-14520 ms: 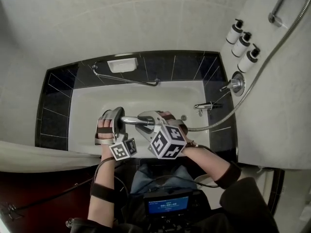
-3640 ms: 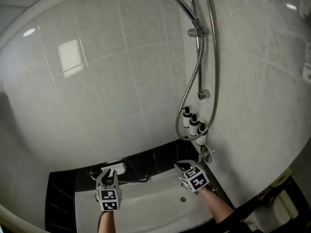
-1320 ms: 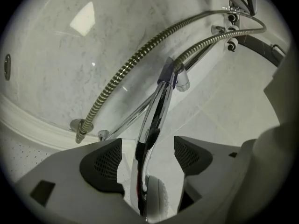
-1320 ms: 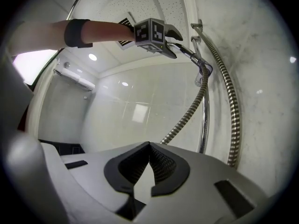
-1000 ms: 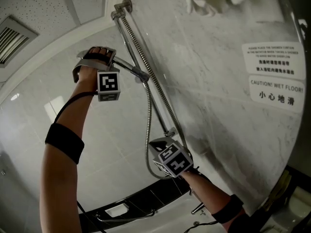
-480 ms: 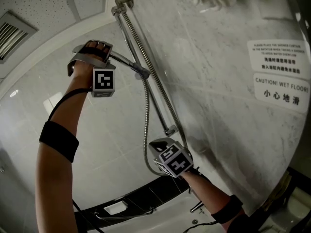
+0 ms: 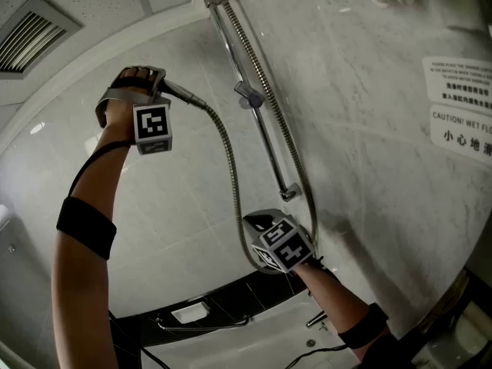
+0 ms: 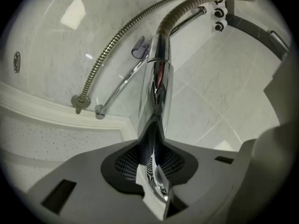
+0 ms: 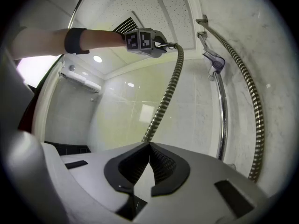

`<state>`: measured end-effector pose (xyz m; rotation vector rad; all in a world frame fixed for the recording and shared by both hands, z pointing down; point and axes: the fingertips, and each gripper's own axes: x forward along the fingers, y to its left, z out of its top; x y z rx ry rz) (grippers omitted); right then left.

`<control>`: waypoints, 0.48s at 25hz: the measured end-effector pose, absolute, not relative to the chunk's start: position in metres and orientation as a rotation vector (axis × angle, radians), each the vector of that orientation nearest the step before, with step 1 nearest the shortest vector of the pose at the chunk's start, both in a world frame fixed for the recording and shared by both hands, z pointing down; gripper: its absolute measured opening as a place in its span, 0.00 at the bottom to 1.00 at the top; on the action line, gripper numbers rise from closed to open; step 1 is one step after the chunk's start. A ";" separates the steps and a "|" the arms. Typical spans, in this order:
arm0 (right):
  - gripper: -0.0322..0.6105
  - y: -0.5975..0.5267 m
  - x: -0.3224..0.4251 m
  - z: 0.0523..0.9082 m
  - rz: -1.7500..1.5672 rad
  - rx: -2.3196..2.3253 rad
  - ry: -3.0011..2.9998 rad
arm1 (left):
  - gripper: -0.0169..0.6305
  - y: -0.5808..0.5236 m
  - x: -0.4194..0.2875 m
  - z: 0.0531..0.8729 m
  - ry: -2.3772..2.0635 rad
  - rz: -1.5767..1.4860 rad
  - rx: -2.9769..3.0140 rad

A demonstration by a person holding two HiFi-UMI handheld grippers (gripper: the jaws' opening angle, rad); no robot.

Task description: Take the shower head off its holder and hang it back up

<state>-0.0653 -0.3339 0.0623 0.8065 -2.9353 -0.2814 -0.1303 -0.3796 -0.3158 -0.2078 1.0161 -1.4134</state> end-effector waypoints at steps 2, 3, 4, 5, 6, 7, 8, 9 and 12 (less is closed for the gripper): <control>0.08 -0.327 -0.068 0.069 -0.272 0.788 -2.935 | 0.16 -0.371 -0.149 -0.296 1.055 -1.456 -0.289; 0.08 -0.323 -0.068 0.073 -0.261 0.782 -2.935 | 0.16 -0.367 -0.160 -0.284 1.073 -1.479 -0.328; 0.08 -0.320 -0.068 0.077 -0.248 0.778 -2.935 | 0.16 -0.363 -0.171 -0.274 1.087 -1.498 -0.356; 0.08 -0.317 -0.068 0.081 -0.235 0.777 -2.936 | 0.16 -0.360 -0.183 -0.265 1.098 -1.512 -0.370; 0.08 -0.315 -0.068 0.084 -0.222 0.777 -2.938 | 0.16 -0.357 -0.196 -0.257 1.108 -1.524 -0.372; 0.08 -0.313 -0.069 0.087 -0.209 0.777 -2.940 | 0.16 -0.353 -0.210 -0.248 1.124 -1.539 -0.381; 0.08 -0.310 -0.070 0.091 -0.195 0.775 -2.941 | 0.16 -0.347 -0.223 -0.236 1.147 -1.563 -0.412; 0.08 -0.307 -0.071 0.094 -0.182 0.773 -2.942 | 0.16 -0.340 -0.235 -0.221 1.175 -1.586 -0.454; 0.08 -0.301 -0.078 0.106 -0.156 0.764 -2.946 | 0.16 -0.325 -0.270 -0.181 1.248 -1.622 -0.551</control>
